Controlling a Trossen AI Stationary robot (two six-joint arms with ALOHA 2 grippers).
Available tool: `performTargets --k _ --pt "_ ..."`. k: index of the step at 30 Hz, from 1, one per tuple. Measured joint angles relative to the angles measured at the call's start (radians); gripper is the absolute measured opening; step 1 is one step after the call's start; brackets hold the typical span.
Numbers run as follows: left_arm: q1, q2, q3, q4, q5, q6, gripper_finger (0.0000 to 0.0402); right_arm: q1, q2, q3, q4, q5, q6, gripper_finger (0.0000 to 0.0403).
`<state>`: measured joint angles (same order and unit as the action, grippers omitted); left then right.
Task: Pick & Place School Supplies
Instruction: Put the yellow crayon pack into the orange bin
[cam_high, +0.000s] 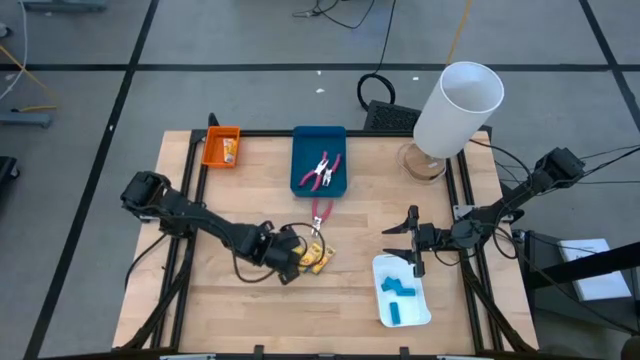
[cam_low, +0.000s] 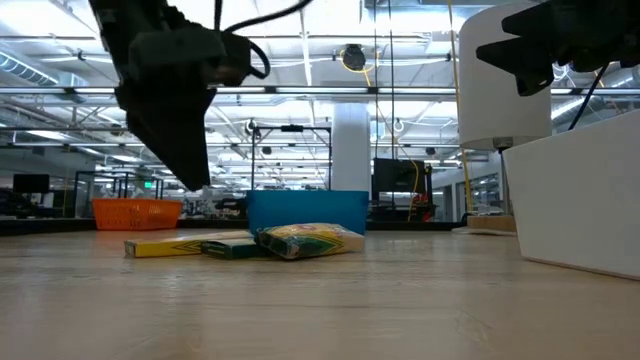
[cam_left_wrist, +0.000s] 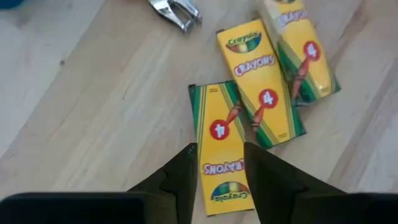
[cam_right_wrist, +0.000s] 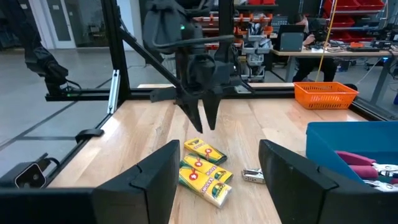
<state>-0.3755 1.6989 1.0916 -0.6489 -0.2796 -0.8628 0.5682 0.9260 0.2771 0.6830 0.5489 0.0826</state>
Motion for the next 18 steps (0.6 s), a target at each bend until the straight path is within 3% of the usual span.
performTargets --k 11,18 --pt "-0.048 0.018 -0.002 0.013 -0.047 -0.06 0.0258 0.0 0.0 0.0 0.0 0.0 0.006 0.021" --pt "-0.051 0.093 -0.003 0.02 -0.011 -0.062 0.0266 0.0 0.0 0.0 0.002 0.0 0.006 0.021"
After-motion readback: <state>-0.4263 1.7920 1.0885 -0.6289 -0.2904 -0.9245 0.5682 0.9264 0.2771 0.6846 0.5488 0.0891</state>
